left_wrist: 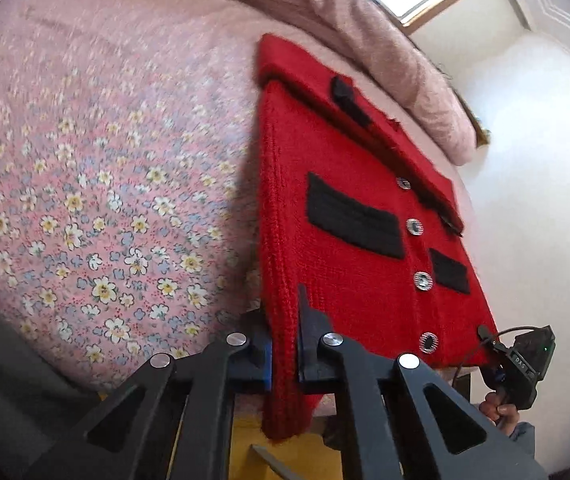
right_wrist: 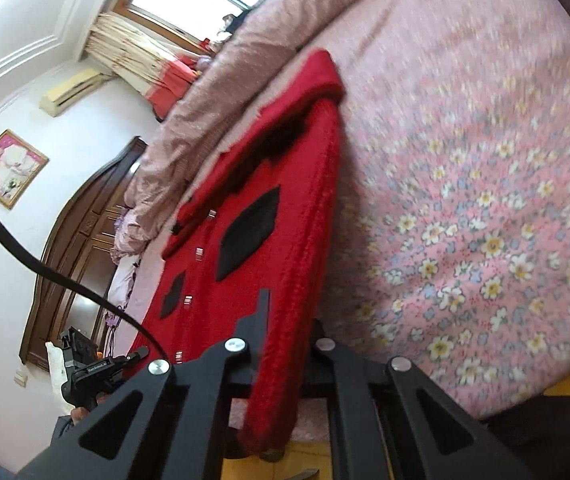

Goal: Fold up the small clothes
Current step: 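Lift the hem with both grippers and fold it toward the collar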

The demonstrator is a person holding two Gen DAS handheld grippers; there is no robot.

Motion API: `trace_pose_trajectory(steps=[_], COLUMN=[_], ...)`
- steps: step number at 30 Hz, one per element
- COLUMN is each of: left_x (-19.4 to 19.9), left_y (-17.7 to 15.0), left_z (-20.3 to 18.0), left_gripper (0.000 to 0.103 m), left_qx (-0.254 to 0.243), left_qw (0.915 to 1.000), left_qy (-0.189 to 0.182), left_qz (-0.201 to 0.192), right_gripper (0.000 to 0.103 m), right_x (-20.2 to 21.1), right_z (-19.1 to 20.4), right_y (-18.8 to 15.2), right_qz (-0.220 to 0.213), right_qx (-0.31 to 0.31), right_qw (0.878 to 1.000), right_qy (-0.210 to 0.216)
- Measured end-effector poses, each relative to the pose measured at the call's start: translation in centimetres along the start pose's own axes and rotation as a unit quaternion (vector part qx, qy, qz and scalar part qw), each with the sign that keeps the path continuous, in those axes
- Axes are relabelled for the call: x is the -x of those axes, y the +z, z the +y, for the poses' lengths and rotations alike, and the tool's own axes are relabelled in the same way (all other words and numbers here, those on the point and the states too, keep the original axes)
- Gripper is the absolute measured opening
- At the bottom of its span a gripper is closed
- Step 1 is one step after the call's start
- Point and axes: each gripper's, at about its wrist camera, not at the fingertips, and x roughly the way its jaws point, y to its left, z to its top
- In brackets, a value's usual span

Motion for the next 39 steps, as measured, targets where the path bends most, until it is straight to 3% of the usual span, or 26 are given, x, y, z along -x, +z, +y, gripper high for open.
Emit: trace_pose_trajectory(steps=[7,10,15,22,32,36,39], left_x=[3.8,4.7,3.7,3.2,4.0,4.0,3.1], left_y=[-0.6,-0.8,-0.5,-0.3,-0.4,0.4,1.6], left_z=[1.2,1.7,1.2,0.5,0.2,-0.8,-1.2], left_gripper=[0.001,0.001,0.001,0.001,0.001,0.001,0.001], left_qx=[-0.001,-0.003,-0.006,-0.008,-0.032,-0.055,-0.061], left_qw=[0.9999,0.9997,0.9997,0.9998,0.9995,0.9981,0.9977], left_qy=[-0.015,-0.022,-0.022,-0.018,-0.006,-0.006,0.003], left_qz=[-0.004,0.005,0.009,0.006,-0.006,-0.026,-0.03], right_gripper=[0.005,0.005,0.006,0.006,0.006,0.006,0.006], right_x=[3.0,3.7,3.2,2.4,2.5,2.5,1.1], right_z=[2.9,3.7,1.9,2.6,2.2,2.8,3.6], right_y=[-2.8,-3.9,-3.4,-3.8,-3.2,-2.0,-0.8], right_qz=[0.007,0.011,0.02,0.03,0.021,0.0,-0.003], right_qx=[0.029,0.043,0.004,0.032,0.022,0.039,0.076], right_qw=[1.0,0.999,0.999,0.997,0.997,0.997,0.993], right_qy=[0.006,-0.02,-0.041,-0.071,-0.066,-0.065,-0.092])
